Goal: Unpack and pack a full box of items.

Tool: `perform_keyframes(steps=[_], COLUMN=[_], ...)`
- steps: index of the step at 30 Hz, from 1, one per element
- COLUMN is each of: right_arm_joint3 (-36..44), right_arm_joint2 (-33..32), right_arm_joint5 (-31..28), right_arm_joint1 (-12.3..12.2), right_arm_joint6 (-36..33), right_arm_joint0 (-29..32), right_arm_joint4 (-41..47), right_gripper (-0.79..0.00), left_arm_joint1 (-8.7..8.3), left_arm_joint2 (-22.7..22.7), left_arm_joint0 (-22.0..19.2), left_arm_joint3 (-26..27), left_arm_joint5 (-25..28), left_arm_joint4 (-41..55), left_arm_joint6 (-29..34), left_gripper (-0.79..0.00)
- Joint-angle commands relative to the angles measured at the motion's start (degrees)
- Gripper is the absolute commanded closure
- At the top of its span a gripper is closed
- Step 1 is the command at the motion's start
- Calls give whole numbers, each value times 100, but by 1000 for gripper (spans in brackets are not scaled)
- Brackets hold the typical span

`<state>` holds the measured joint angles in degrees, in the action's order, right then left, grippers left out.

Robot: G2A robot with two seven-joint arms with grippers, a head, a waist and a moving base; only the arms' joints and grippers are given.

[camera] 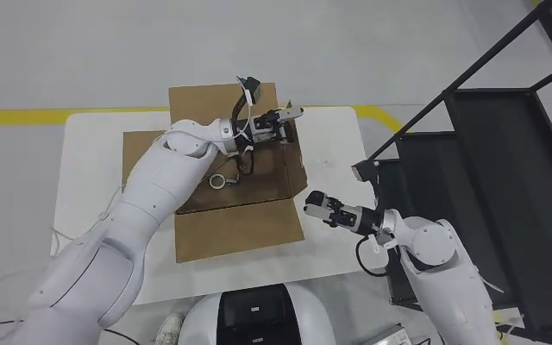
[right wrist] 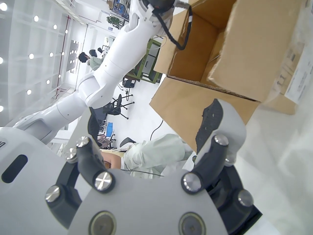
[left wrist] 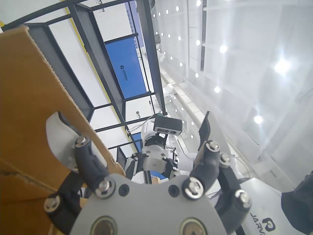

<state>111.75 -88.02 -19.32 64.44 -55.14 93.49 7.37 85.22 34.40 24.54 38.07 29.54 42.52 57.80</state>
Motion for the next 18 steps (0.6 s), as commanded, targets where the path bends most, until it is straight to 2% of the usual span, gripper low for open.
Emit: perform_keyframes(steps=[1,6,10,13,15,18], right_arm_joint3=[-55,-246,-469,-426,-408,-338], right_arm_joint2=[143,505,584,651,616,545], right_arm_joint5=[-69,-273,-65,-95,-106,-228], right_arm_joint1=[0,13,21,21,9,-15], right_arm_joint6=[-66,-14,495,734,797,814], right_arm_joint0=[-77,-399,-622,-642,-609,-496], right_arm_joint4=[30,-56,-640,-940,-1040,-1079], right_gripper=[-785,-785,-785,-785,-785,-785], left_arm_joint1=[88,257,331,315,288,173], left_arm_joint2=[-44,-82,-20,45,131,307], left_arm_joint0=[-19,-63,-125,-258,-323,-518], left_arm_joint3=[-123,-452,-724,-1025,-1131,-1398], left_arm_joint5=[14,97,211,489,483,753], left_arm_joint4=[0,7,12,-275,-310,-508], left_arm_joint6=[3,177,274,108,109,42], left_gripper=[-785,-785,-785,-785,-785,-785])
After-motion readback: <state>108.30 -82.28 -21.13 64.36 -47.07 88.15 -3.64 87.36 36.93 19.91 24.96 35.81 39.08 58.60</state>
